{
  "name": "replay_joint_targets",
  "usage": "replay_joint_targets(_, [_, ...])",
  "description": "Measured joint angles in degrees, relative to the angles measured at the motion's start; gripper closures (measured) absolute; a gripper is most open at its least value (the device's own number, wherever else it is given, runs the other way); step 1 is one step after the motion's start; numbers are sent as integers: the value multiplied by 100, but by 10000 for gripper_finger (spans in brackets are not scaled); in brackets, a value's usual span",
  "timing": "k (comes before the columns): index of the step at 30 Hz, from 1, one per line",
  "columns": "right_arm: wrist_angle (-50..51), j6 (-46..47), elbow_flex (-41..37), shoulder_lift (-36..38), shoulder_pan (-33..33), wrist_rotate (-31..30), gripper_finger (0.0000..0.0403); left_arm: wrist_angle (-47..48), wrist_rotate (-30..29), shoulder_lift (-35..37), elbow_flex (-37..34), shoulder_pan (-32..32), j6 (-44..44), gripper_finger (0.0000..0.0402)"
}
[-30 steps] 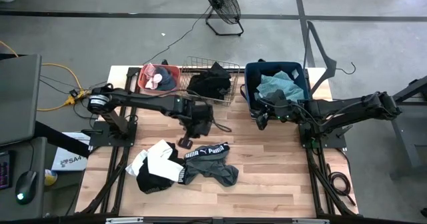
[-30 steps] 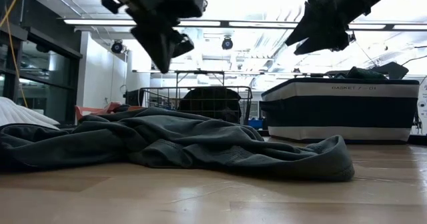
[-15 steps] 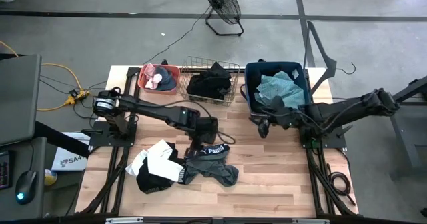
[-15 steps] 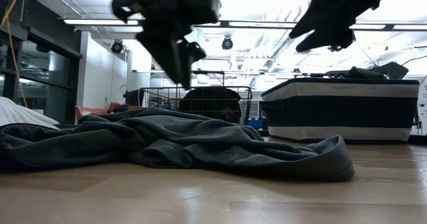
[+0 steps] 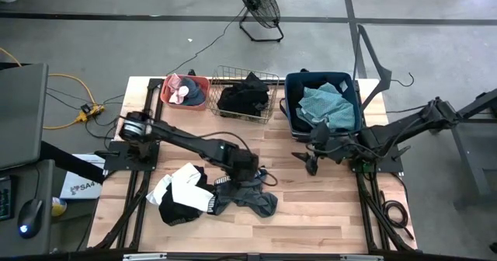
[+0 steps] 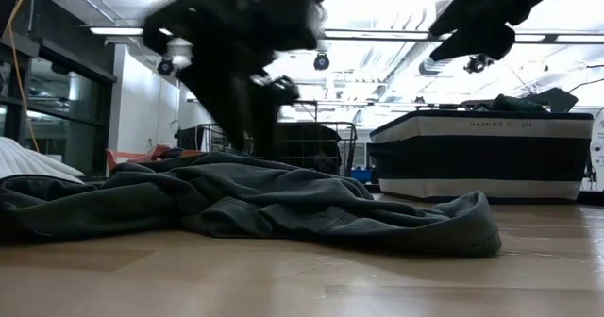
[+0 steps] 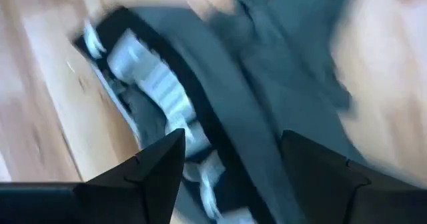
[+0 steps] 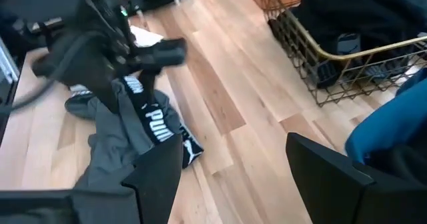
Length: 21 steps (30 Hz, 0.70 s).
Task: Pick & Place Cloths
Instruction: Put the gray boxer into the gold wire basket
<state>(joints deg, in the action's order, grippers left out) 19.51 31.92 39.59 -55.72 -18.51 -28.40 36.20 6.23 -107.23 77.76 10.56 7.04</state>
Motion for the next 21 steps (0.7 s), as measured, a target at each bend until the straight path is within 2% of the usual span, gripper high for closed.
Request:
replay_joint_targets(10, [101, 105, -2, 0, -340, -22, 144, 60, -364, -490, 13, -4, -147, 158])
replay_joint_targets(13, [138, 144, 0, 0, -395, -103, 144, 92, -330, -590, 30, -4, -135, 170])
replay_joint_targets(17, [137, 155, 0, 0, -444, -197, 144, 120, -282, -649, 22, -4, -139, 216])
replay_joint_targets(21, [133, 195, 0, 0, -440, -195, 144, 130, -205, -653, 21, -1, -96, 296])
